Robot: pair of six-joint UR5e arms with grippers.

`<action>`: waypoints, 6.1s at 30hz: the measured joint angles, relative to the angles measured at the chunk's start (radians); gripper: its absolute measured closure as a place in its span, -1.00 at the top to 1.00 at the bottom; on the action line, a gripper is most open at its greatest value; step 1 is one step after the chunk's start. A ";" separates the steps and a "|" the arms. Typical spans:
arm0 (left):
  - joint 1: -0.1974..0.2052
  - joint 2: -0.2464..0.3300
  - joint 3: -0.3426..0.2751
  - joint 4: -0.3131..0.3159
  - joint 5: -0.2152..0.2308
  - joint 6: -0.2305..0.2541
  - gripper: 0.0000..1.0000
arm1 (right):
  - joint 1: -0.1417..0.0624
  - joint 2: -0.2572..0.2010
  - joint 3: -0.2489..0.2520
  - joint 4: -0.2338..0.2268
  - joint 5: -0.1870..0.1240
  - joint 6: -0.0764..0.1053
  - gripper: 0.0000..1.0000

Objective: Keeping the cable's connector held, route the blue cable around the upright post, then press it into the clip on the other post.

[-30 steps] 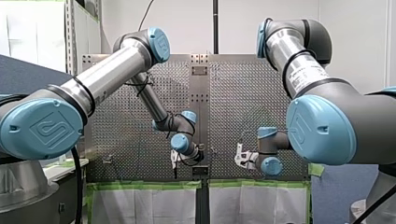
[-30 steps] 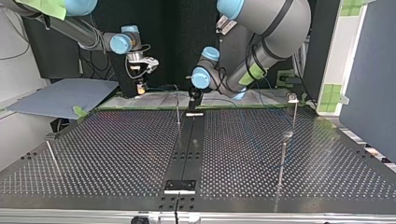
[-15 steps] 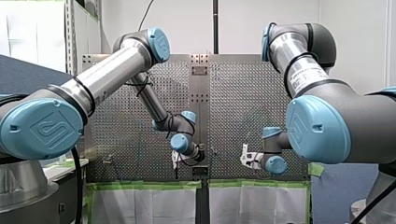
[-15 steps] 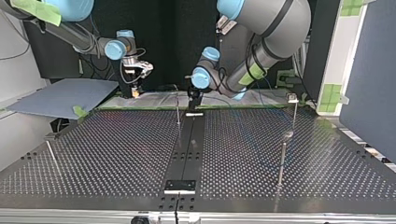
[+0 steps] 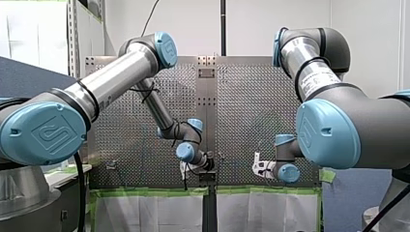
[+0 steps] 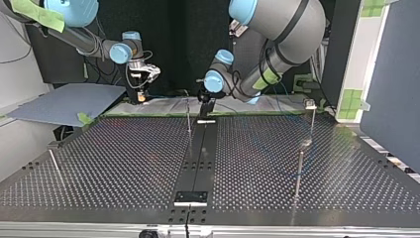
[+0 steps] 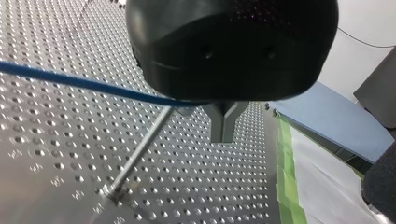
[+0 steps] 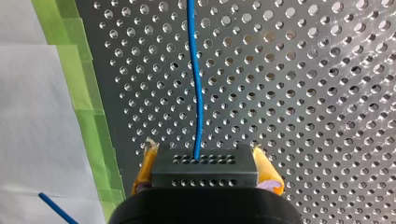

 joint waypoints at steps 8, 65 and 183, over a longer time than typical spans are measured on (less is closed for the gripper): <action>0.013 -0.005 0.000 0.028 0.016 -0.025 -1.00 | -0.002 0.001 -0.003 0.001 0.000 0.000 -1.00; 0.077 -0.037 0.038 0.173 0.133 -0.237 -1.00 | -0.027 0.049 -0.129 0.095 0.004 -0.013 -1.00; -0.017 0.070 -0.045 -0.028 -0.007 0.333 1.00 | -0.035 0.049 -0.263 0.231 -0.004 -0.025 -1.00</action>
